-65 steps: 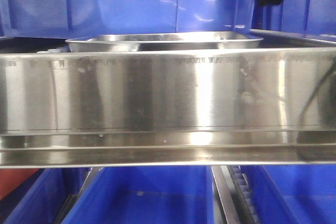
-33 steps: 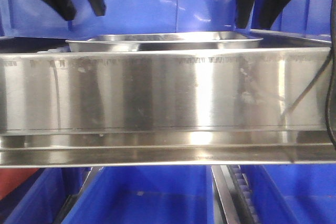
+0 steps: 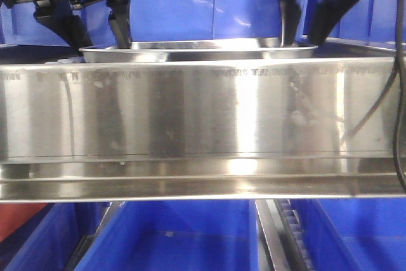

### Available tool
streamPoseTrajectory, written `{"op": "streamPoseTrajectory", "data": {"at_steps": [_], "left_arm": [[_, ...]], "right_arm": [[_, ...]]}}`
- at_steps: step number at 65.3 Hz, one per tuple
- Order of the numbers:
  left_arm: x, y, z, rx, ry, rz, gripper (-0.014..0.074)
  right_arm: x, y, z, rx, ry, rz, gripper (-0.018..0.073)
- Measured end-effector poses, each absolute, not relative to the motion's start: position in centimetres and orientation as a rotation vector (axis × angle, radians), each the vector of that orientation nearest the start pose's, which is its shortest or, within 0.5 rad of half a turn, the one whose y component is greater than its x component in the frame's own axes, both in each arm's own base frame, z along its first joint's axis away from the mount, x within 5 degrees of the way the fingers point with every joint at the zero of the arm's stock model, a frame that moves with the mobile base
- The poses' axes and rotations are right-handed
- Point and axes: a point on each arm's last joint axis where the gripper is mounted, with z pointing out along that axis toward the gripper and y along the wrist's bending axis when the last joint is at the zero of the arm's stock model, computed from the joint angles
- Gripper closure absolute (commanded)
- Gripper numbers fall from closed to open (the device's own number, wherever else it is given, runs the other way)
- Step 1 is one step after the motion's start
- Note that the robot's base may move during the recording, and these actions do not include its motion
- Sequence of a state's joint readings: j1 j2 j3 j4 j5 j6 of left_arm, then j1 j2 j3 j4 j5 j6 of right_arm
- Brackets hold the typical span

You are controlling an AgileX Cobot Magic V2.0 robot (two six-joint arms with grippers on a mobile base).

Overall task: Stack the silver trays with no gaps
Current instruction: 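Lower both grippers onto opposite rims of the silver tray and close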

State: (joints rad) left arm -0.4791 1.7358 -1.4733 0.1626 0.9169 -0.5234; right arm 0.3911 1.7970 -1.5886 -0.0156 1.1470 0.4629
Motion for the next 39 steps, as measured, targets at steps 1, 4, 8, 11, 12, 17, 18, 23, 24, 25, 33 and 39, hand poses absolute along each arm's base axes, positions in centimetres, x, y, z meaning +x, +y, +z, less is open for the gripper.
{"op": "streamPoseTrajectory", "data": {"at_steps": [1, 4, 8, 11, 12, 17, 18, 23, 24, 25, 33, 39], "left_arm": [[34.0, -16.3, 29.3, 0.031, 2.648, -0.132, 0.0341], [34.0, -16.3, 29.3, 0.03, 2.651, -0.129, 0.0341], [34.0, -16.3, 29.3, 0.032, 2.653, -0.125, 0.0341], [33.9, -16.3, 29.2, 0.031, 2.659, -0.121, 0.0341], [33.9, -16.3, 29.1, 0.032, 2.661, -0.12, 0.0341], [33.8, -16.2, 28.8, 0.032, 2.674, -0.111, 0.0341], [33.7, -16.2, 28.7, 0.032, 2.677, -0.109, 0.0341], [33.6, -16.1, 28.4, 0.033, 2.689, -0.102, 0.0341], [33.6, -16.1, 28.4, 0.033, 2.689, -0.102, 0.0341], [33.6, -16.1, 28.3, 0.033, 2.692, -0.1, 0.0341], [33.6, -16.1, 28.3, 0.034, 2.692, -0.096, 0.0358], [33.6, -16.1, 28.3, 0.034, 2.692, -0.096, 0.0412]], "right_arm": [[35.2, 14.4, 29.4, 0.098, 2.856, 0.163, 0.0431], [35.2, 14.4, 29.1, 0.1, 2.867, 0.163, 0.0431], [35.3, 14.6, 28.7, 0.104, 2.878, 0.169, 0.0431], [35.3, 14.6, 28.7, 0.106, 2.88, 0.169, 0.0431], [35.3, 14.6, 28.7, 0.106, 2.88, 0.169, 0.0431], [35.3, 14.6, 28.7, 0.106, 2.88, 0.169, 0.0431], [35.3, 14.6, 28.7, 0.109, 2.882, 0.176, 0.0431], [35.3, 14.6, 28.7, 0.109, 2.882, 0.176, 0.0431], [35.3, 14.6, 28.7, 0.109, 2.882, 0.176, 0.0431], [35.3, 14.6, 28.7, 0.109, 2.882, 0.176, 0.0431], [35.3, 14.6, 28.7, 0.109, 2.882, 0.178, 0.0431], [35.3, 14.6, 28.7, 0.109, 2.882, 0.178, 0.0431]]}}
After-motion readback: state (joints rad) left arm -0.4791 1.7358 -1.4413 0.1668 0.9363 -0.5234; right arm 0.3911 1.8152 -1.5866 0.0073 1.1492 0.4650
